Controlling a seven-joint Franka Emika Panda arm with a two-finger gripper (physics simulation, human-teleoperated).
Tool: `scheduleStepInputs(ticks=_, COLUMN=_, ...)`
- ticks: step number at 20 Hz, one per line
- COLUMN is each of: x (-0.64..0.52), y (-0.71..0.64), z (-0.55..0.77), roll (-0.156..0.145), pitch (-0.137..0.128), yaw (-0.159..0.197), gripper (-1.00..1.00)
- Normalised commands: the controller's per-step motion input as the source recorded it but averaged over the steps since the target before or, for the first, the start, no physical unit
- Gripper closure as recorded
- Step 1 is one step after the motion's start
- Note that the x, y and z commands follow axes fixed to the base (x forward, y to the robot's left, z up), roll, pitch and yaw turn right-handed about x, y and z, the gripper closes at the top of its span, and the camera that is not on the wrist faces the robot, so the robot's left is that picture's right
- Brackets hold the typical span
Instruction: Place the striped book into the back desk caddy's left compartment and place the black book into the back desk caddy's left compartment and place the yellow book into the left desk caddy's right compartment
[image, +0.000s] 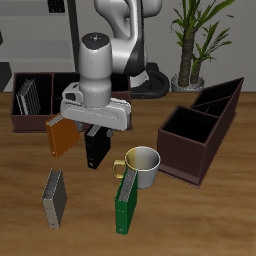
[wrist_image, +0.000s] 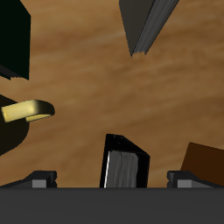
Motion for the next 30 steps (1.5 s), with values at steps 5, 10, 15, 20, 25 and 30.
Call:
scheduleStepInputs(ticks=5, x=0.01, y=-0.09, z=-0.22, roll=-0.014, pitch=0.019, yaw=-0.024, gripper=-1.00)
scheduleStepInputs(ticks=10, x=-0.06, y=0.00, z=-0.17, roll=-0.003, pitch=0.016, yaw=-0.015, gripper=-1.00)
scheduleStepInputs(ticks=15, x=-0.10, y=0.16, z=0.00, roll=0.048, pitch=-0.002, yaw=0.013, gripper=1.00)
scheduleStepInputs(ticks=20, x=-0.03, y=0.01, z=0.07, roll=0.005, pitch=0.003, yaw=0.003, gripper=1.00)
scheduleStepInputs(ticks=25, x=-0.03, y=-0.06, z=0.32, roll=-0.013, pitch=-0.018, yaw=0.026, gripper=1.00)
scheduleStepInputs(ticks=30, x=-0.20, y=-0.09, z=0.67, roll=0.036, pitch=-0.033, yaw=0.054, gripper=1.00)
